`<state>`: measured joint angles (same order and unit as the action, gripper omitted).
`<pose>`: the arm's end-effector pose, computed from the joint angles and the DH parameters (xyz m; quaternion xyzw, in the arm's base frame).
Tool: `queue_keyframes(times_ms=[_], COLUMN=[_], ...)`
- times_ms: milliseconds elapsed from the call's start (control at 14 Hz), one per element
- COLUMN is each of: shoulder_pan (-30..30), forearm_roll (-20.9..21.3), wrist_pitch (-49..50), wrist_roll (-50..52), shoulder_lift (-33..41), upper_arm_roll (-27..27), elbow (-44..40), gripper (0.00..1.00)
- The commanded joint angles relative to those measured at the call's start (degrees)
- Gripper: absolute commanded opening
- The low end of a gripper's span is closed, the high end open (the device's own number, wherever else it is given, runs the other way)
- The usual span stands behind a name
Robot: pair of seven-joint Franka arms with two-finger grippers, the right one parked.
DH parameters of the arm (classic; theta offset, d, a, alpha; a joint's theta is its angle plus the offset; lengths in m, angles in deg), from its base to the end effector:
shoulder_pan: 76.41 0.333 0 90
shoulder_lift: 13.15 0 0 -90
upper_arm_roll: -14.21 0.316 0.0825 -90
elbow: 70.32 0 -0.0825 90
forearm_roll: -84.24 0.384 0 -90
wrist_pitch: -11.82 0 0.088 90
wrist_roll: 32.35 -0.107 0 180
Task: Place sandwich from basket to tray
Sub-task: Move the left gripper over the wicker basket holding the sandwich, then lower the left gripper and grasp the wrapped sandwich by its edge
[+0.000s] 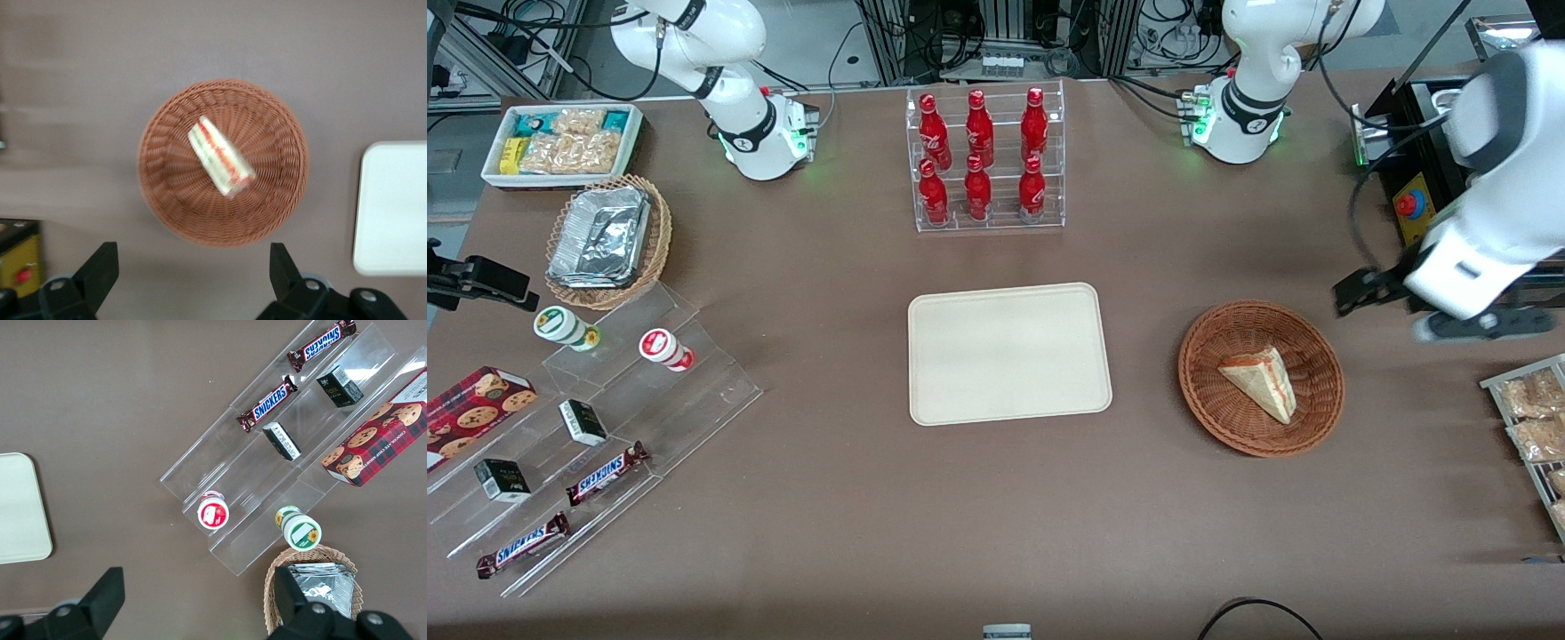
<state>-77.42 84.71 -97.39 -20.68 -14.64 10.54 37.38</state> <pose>0.5667 -0.0455 0.4915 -0.9982 -0.0596 -0.0006 0.0030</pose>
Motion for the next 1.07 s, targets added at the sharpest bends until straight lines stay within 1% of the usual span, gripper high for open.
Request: queue_keyframes(times_ms=[0,71,143,214,286,571,1000], shoulder_pan=[-0.04,-0.04,-0.04,-0.04,-0.04,-0.04,-0.04], forearm_roll=[0.32,0.32,0.32,0.32,0.32,0.32,0.32], wrist_pitch=[-9.76,-13.54,-18.01,-22.58,-24.63,-29.91,-40.01], wrist_roll=[13.06,19.64,24.15,28.11,30.06,32.97,33.94], shoulder_lift=[2.02,2.02,2.02,1.94,1.24,-4.46,-12.47], upper_arm_roll=[-1.43,-1.61,-2.13,-2.22,-2.22,-2.22,-2.14], elbow=[9.17,11.98,14.79,17.52,18.68,19.48,20.53], gripper=[1.00,1.00,1.00,1.00,1.00,1.00,1.00])
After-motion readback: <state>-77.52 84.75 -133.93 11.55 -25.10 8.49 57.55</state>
